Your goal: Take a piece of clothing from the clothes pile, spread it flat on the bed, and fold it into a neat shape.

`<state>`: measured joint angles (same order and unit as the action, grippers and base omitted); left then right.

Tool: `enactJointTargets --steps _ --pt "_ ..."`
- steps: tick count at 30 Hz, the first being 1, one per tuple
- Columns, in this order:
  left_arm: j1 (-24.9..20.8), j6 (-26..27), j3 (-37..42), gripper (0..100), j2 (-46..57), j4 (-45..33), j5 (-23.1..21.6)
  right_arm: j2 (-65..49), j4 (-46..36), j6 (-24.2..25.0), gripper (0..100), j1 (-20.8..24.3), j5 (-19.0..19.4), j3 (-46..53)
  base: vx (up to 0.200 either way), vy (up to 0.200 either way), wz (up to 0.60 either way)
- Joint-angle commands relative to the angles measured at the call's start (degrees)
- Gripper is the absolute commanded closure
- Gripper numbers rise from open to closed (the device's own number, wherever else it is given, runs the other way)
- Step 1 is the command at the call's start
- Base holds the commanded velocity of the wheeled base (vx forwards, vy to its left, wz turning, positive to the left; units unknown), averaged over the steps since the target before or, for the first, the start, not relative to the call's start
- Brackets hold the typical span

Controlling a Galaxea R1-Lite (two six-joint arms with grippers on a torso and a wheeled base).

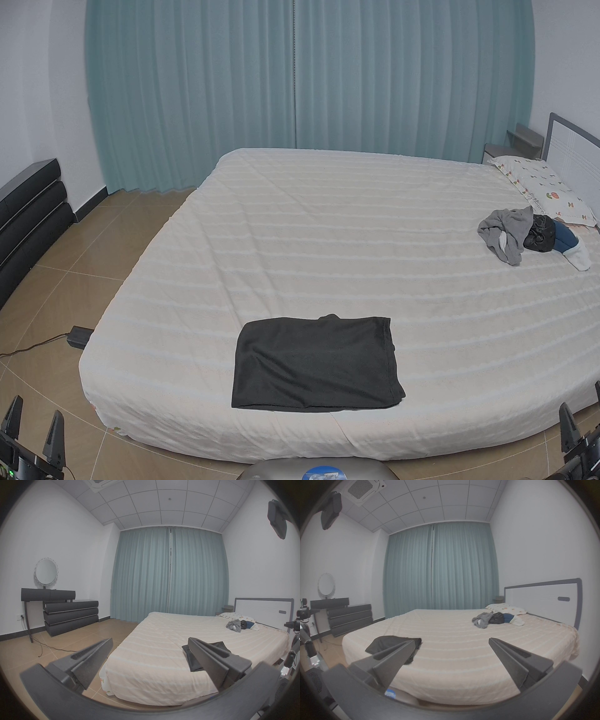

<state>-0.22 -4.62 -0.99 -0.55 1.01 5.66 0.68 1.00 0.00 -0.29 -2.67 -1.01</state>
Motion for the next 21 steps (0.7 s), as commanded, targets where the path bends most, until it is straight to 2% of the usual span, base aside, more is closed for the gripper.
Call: enactJointTargets --steps 1,4,5,8,12,15,21 --pt "0.0 0.1 0.7 0 0.5 0.0 0.0 -0.6 -2.6 0.3 0 -0.1 1.8 0.4 0.0 0.0 0.0" --pt "0.0 1.4 0.7 0 0.5 -0.1 -2.1 -0.6 -2.2 -0.4 0 0.0 2.0 0.6 0.0 0.0 0.0" --pt "0.0 2.4 0.7 0 0.5 -1.5 -4.5 -0.6 -2.0 -0.2 0 0.0 2.1 0.7 0.0 0.0 0.0" --pt "0.0 2.9 0.6 0 0.5 -2.1 -6.0 -0.6 -1.0 -0.1 0 0.0 2.2 1.0 0.0 0.0 0.0" --pt "0.0 2.3 0.7 0 0.5 -1.9 -5.7 -0.7 -1.0 0.6 0 0.0 2.1 1.0 0.0 0.0 0.0" --pt "0.0 2.1 0.8 0 0.5 -1.8 -3.5 -0.7 -0.9 0.7 0 0.2 2.1 1.0 0.0 0.0 0.0" --pt "0.0 2.2 0.7 0 0.5 -1.9 -3.5 -0.7 -0.9 1.0 0 0.2 2.1 1.0 0.0 0.0 0.0"
